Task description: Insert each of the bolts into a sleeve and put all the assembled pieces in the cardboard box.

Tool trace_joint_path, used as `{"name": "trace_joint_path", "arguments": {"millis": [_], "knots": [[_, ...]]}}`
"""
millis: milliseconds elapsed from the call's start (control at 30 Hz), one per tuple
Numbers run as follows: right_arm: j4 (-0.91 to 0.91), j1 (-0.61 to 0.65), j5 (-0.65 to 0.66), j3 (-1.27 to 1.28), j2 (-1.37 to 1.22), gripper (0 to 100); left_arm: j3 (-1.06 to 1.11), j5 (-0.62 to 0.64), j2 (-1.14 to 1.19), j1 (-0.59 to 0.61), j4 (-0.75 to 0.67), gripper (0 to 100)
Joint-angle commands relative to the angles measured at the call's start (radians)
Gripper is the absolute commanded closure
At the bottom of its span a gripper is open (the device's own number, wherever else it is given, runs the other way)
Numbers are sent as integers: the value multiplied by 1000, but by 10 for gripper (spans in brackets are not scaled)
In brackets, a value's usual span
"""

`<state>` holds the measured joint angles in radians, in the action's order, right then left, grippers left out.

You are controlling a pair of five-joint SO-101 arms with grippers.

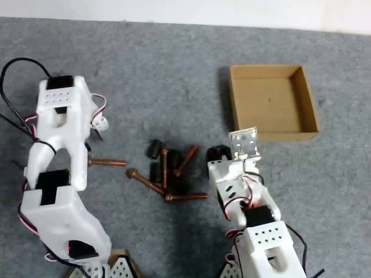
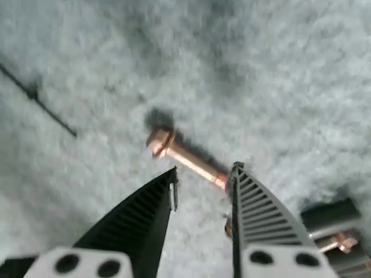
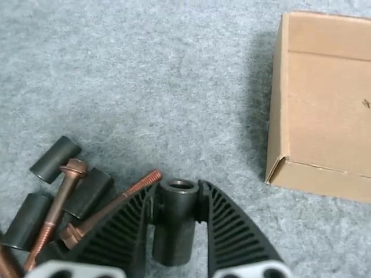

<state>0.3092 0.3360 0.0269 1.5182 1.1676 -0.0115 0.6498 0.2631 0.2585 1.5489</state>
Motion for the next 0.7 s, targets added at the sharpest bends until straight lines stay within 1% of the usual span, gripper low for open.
{"name": "trace_joint_path", "arguments": {"millis": [0, 133, 200, 500, 667], "knots": [[-31, -5, 9, -10, 22, 995, -24, 23, -10, -19, 86, 849], [-31, -5, 9, -10, 22, 995, -13, 23, -2, -18, 104, 849], [-31, -5, 9, -10, 22, 995, 36, 23, -10, -16, 101, 848], [-31, -5, 9, -10, 22, 995, 223, 48, -12, -18, -195, 848], [-31, -5, 9, -10, 22, 995, 245, 51, -12, -19, -284, 848]]}}
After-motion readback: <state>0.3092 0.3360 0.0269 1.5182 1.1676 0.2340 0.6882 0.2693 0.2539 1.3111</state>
